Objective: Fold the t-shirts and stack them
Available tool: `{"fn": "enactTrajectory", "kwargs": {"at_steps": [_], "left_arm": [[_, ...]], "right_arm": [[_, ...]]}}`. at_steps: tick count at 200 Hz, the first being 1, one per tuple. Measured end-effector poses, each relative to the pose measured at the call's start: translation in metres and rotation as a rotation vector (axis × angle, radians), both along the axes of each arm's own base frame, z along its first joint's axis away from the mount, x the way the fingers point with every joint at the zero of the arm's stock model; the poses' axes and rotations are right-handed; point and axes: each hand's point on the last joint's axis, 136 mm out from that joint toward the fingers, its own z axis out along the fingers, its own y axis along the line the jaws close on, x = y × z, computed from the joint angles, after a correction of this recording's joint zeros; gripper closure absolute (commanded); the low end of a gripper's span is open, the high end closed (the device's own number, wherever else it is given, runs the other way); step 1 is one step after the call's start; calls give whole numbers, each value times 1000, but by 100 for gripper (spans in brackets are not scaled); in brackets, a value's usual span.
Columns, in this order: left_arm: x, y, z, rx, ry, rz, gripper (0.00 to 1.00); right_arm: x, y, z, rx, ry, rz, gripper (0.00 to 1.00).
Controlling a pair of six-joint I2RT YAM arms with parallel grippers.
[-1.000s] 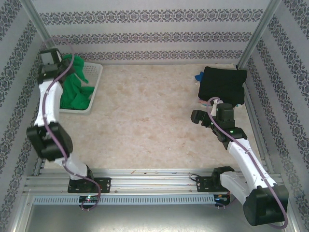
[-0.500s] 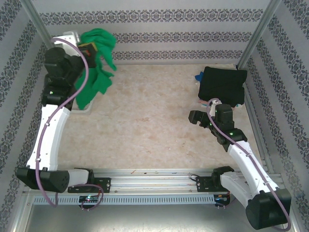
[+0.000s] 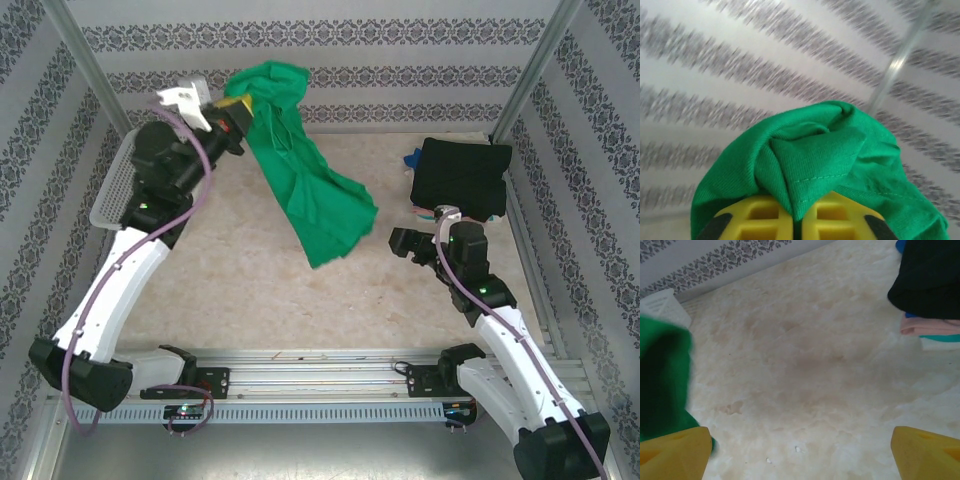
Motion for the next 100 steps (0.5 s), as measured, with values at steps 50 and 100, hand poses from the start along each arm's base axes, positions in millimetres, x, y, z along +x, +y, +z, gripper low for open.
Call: {"fn": "enactTrajectory", "kwargs": {"at_steps": [50,100], "left_arm": [[50,18,-287,112,658,149,36],[13,25,-323,196,806,152,35]], "right_arm": [[-8,36,-25,-25,83,107,12],[-31,79,-75,-153,209,237,16]]}}
